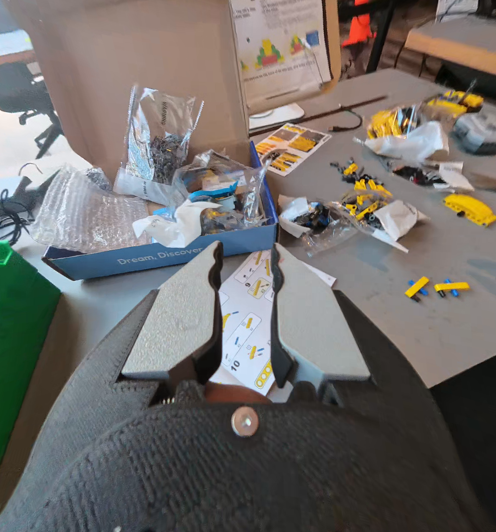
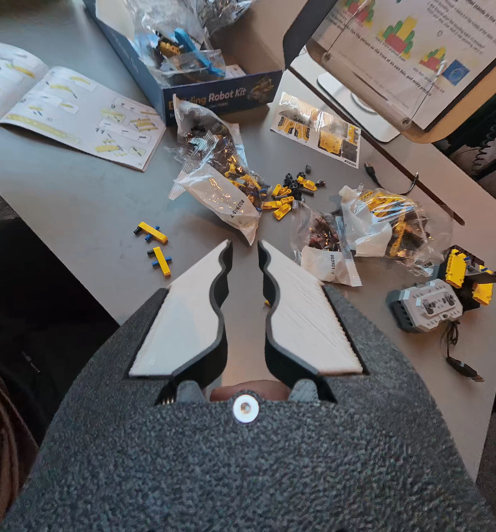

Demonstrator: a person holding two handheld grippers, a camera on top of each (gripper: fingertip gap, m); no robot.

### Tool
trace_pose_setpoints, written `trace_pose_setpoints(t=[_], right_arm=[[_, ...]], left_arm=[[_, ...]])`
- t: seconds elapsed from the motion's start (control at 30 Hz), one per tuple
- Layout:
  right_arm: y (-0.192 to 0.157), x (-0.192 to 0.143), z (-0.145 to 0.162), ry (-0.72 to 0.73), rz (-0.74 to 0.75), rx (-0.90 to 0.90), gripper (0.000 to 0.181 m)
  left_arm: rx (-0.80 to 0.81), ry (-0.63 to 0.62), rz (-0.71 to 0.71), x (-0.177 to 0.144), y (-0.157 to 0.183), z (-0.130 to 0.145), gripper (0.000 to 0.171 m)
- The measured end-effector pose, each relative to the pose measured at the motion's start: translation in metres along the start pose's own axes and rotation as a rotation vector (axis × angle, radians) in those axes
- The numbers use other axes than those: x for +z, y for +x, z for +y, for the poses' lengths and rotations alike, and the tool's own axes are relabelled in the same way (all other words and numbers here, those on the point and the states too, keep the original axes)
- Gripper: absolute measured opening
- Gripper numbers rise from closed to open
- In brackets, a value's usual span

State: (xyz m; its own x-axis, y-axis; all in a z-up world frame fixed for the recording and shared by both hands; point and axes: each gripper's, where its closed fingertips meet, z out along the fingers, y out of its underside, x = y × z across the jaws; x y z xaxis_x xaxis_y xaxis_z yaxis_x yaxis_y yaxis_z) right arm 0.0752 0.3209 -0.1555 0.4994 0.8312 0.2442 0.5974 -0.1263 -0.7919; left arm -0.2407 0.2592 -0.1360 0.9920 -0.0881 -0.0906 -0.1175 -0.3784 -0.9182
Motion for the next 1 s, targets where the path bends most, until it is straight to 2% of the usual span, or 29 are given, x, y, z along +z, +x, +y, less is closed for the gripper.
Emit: trace_pose_setpoints(t=[0.17,0.27,0.33,0.47,0.57,0.67,0.77,0.87,0.93,1.0], right_arm=[[0.008,0.021,0.021,-0.102,-0.003,0.023,0.024],[0.030,0.034,0.045,-0.206,0.052,0.068,0.043],[0.034,0.048,0.069,-0.305,0.020,0.125,0.059],[0.045,0.079,0.105,-0.409,0.013,0.211,0.067],[0.053,0.093,0.122,-0.455,0.023,0.232,0.063],[0.046,0.099,0.131,-0.473,-0.046,0.250,0.039],[0.038,0.090,0.135,-0.517,-0.111,0.202,0.038],[0.011,0.076,0.139,-0.572,-0.232,0.145,0.037],[0.001,0.072,0.138,-0.580,-0.248,0.104,0.026],[-0.002,0.071,0.137,-0.588,-0.215,0.064,0.026]], left_arm=[[-0.040,-0.001,0.013,-0.008,-0.009,0.007,0.031],[-0.016,-0.049,0.030,-0.006,-0.002,0.023,0.031],[0.002,-0.078,0.025,-0.005,0.001,0.032,0.032],[0.011,-0.118,0.027,-0.004,0.004,0.046,0.032],[0.013,-0.127,0.014,-0.004,0.002,0.048,0.032],[0.007,-0.141,0.020,-0.003,0.004,0.051,0.033],[0.030,-0.151,0.023,-0.004,0.010,0.054,0.033],[0.054,-0.150,0.026,-0.006,0.017,0.053,0.033],[0.056,-0.143,0.036,-0.009,0.022,0.050,0.034],[0.067,-0.138,0.041,-0.012,0.026,0.046,0.034]])
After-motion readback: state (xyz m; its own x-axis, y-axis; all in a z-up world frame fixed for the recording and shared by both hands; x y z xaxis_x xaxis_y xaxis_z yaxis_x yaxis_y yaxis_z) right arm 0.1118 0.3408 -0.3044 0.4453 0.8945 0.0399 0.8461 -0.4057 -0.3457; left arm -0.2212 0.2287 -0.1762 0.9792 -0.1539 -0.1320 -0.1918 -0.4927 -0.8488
